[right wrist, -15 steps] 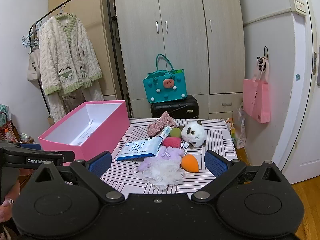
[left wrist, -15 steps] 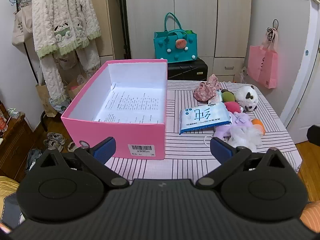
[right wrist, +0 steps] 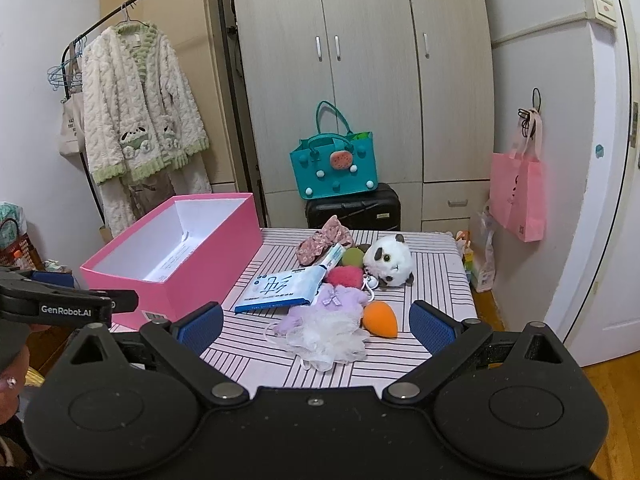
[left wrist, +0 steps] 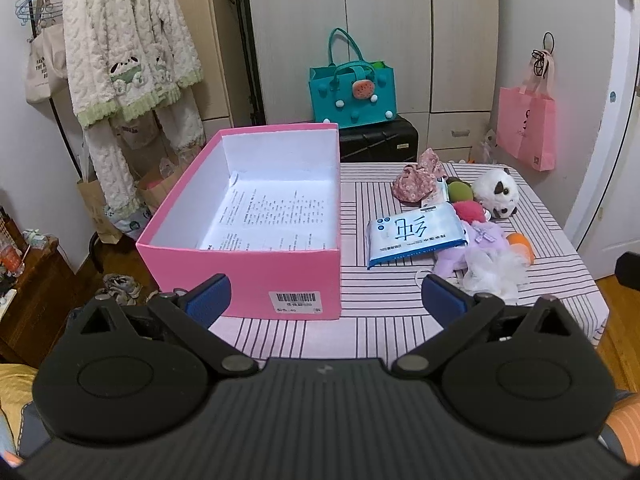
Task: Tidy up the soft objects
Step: 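Move both tools toward the bath puff and orange sponge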
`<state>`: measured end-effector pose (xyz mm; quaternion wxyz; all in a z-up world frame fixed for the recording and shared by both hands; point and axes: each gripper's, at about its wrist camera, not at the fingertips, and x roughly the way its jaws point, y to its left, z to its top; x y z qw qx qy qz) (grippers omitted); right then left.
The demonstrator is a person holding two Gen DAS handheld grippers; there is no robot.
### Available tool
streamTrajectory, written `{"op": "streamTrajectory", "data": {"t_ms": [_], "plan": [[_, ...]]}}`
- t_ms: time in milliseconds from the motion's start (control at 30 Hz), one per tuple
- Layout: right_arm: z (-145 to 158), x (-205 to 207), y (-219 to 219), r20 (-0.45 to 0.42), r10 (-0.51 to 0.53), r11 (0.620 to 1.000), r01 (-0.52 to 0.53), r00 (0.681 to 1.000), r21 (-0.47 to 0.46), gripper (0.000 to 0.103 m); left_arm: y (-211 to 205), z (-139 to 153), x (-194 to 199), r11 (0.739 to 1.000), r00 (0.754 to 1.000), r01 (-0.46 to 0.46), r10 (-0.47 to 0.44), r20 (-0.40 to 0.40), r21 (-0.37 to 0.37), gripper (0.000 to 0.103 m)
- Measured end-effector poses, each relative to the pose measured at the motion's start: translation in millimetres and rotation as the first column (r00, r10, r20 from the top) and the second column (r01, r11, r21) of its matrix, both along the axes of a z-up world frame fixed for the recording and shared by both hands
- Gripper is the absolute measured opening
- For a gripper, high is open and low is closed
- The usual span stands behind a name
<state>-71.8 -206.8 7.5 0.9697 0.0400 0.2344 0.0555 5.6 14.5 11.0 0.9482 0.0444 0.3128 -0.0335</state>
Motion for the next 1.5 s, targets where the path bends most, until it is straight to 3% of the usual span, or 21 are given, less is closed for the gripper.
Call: {"op": "streamTrajectory", "data": {"t_ms": [400, 767, 933, 1500], "plan": [[0.5, -2.9, 1.7, -0.001, 0.033, 0.999, -0.033, 0.999, 0.007, 0.101, 3.8, 6.0, -2.8, 0.998, 0.998, 0.055, -0.056, -0.037, -0.032, 0.103], [0.0, -4.5, 1.8, 0.005, 0.033, 0.999, -0.033, 0.999, 0.003, 0.101, 2.3, 4.7, -5.2, 0.999, 0.998, 0.052, -0.051, -0.044, 0.015, 0.103], [4.3, -6.6, 4.3, 0.014, 0.039, 0.998, -0.038, 0.999, -0.042, 0.101, 1.3, 7.9, -6.5, 0.998, 0.999, 0.047, -0.046, -0.029, 0.043, 0.103], [5.7, -6.6, 2.3, 0.015, 0.042, 0.998, -0.042, 0.999, -0.052, 0.101, -5.4, 7.3, -3.9, 0.995, 0.996, 0.078, -0.075, -0.051, 0.055, 0.103]]}}
